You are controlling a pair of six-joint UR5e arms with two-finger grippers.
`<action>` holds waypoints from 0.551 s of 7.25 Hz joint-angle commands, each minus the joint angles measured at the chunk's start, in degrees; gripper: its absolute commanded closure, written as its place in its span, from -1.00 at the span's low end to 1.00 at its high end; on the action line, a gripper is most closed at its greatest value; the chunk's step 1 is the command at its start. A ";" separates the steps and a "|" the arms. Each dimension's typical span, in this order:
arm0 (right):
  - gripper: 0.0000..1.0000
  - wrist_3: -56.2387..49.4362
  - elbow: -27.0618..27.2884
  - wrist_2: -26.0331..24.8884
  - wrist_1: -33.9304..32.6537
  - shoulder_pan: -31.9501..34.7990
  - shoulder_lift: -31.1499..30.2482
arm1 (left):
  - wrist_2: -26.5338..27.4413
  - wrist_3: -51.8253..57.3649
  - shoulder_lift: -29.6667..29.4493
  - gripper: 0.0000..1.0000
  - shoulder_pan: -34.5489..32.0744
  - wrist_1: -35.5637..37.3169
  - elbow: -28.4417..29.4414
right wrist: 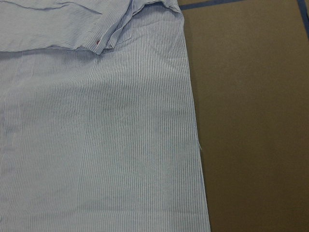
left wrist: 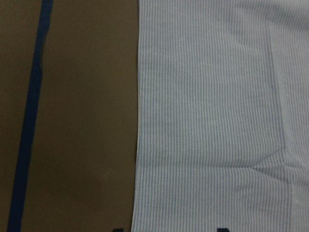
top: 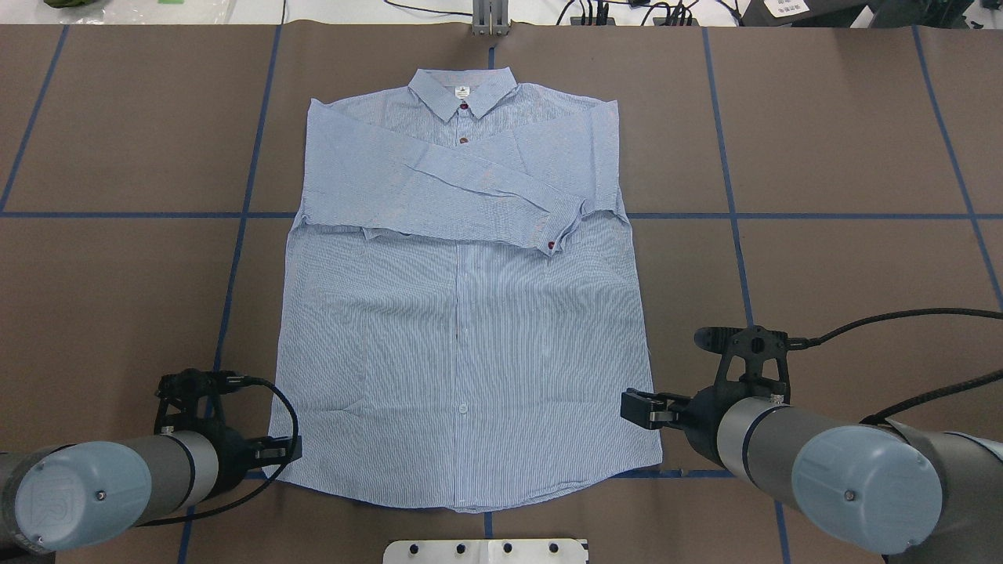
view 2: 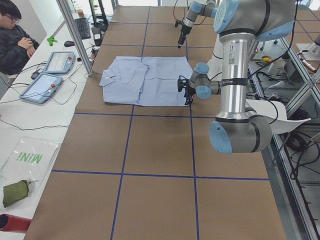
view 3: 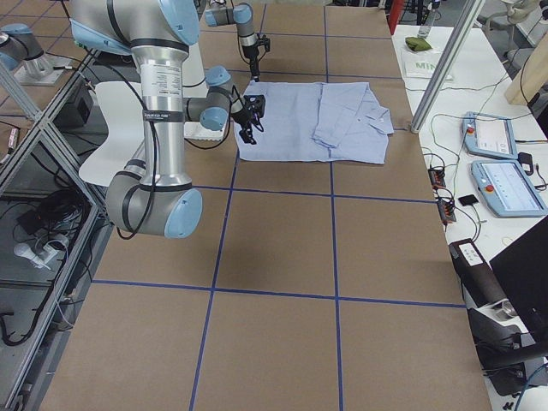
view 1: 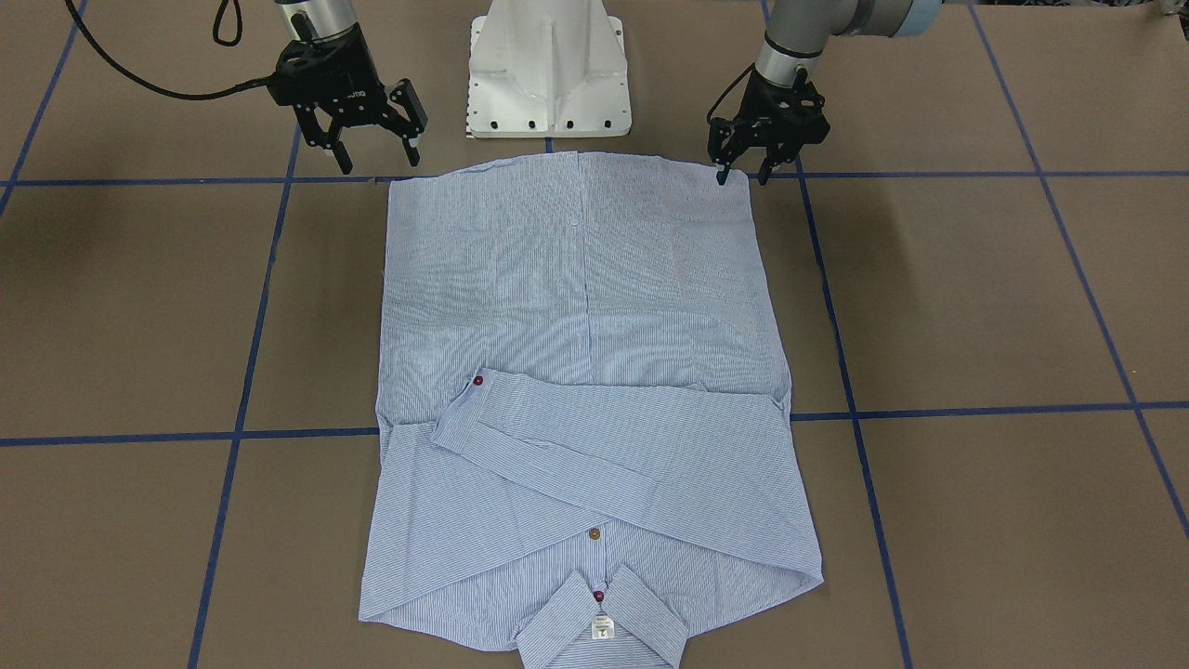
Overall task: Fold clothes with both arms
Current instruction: 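Grasp the hem corners nearest the robot with both grippers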
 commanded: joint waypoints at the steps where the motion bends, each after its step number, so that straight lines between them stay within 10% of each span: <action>1: -0.99 0.00 -0.01 -0.02 0.00 -0.03 -0.09 | -0.17 -0.05 0.09 -0.41 0.03 0.01 0.20; 4: -0.99 0.00 -0.01 -0.02 0.00 -0.03 -0.09 | -0.44 -0.13 -0.08 -0.33 0.47 0.01 1.33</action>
